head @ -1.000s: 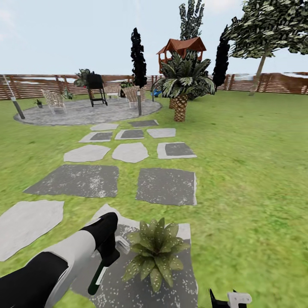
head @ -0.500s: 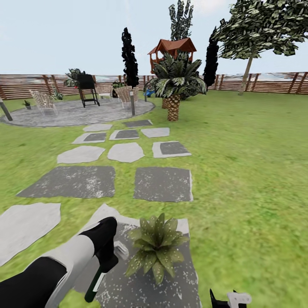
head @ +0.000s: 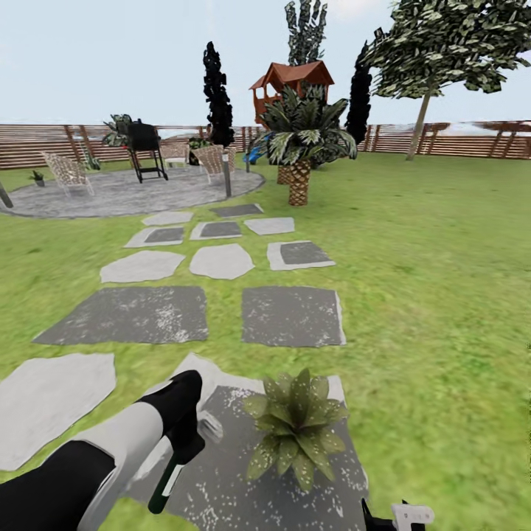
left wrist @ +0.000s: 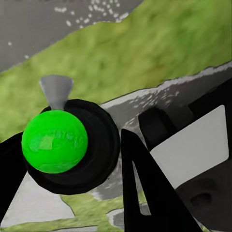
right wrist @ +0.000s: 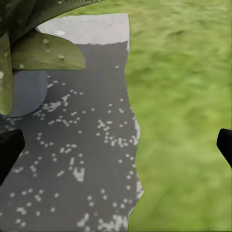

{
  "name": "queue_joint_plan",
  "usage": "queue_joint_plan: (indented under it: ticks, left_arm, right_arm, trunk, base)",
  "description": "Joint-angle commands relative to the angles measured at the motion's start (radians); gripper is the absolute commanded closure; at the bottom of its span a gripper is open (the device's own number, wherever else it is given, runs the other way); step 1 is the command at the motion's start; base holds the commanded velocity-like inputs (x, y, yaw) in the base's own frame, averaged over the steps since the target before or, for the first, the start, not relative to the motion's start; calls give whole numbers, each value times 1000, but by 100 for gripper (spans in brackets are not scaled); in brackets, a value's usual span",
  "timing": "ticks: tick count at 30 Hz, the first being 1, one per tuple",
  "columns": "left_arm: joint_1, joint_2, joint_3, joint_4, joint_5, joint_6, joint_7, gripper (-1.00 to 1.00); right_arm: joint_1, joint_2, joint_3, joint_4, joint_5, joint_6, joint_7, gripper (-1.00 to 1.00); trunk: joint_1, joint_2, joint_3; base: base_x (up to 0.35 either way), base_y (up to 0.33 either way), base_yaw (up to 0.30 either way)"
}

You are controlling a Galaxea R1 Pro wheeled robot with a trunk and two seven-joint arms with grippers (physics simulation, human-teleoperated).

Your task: Pick up the pesticide atomizer in the garden and spray insectifuge to fully cover both potted plants in the garden.

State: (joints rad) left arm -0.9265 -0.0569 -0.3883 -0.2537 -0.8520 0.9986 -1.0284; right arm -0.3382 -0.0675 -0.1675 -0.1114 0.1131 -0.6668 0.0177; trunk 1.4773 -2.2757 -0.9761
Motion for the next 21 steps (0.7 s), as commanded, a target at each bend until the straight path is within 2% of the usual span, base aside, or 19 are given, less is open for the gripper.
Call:
queue_joint_plan:
  ticks: [1, 13, 21]
  left_arm:
    - [0, 0, 0, -3, -10, 5, -10, 100]
    - [1, -1, 0, -4, -9, 3, -10, 100]
    - [4, -3, -6, -4, -9, 2, -10, 100]
  right_arm:
    - [-1, 0, -9, 1, 10, -4, 2, -100]
    - [-1, 0, -9, 1, 10, -4, 2, -100]
    - [-1, 0, -9, 1, 10, -4, 2, -100]
  trunk:
    - [0, 0, -1]
    - [0, 0, -1]
    - [0, 0, -1]
  base:
    - [140, 331, -256]
    - [189, 293, -264]
    - [56, 34, -265]
